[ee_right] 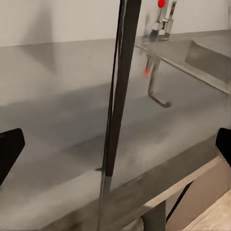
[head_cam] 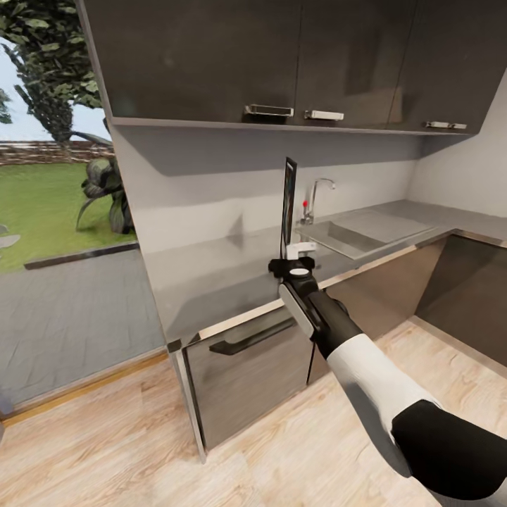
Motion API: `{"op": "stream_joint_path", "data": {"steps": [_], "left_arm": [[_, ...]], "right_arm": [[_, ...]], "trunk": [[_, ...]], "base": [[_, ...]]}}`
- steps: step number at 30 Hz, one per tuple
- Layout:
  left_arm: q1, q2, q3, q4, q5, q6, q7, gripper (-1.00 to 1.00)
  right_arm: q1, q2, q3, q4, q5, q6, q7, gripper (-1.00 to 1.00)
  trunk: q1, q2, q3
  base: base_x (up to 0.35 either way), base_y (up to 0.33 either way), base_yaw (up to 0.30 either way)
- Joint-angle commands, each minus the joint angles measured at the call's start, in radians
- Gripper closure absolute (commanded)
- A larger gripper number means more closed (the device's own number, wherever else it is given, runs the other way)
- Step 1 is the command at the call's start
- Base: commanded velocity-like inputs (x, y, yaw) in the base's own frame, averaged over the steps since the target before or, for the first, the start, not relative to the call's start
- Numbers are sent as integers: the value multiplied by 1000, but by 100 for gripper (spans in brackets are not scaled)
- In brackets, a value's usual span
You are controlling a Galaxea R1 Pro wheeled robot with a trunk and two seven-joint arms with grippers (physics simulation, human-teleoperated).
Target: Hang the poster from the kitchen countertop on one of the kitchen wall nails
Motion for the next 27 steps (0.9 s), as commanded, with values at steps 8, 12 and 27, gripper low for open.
{"op": "stream_joint_path", "data": {"steps": [8,12,27], "left_arm": [[0,0,2,-1,5,0,-7,-100],[0,0,2,-1,5,0,-7,-100],[0,0,1,-1,5,0,-7,-100]], "right_arm": [[-6,0,7,5,-10,-23,-9,-100],[-6,0,5,6,-11,-26,-7,-100],[-4,-2,6,11,-11,-78,-4,-100]], "trunk": [[0,0,-1],[0,0,-1],[0,0,-1]], "base": [[114,-22,0],[26,-5,0],[141,0,0]]}}
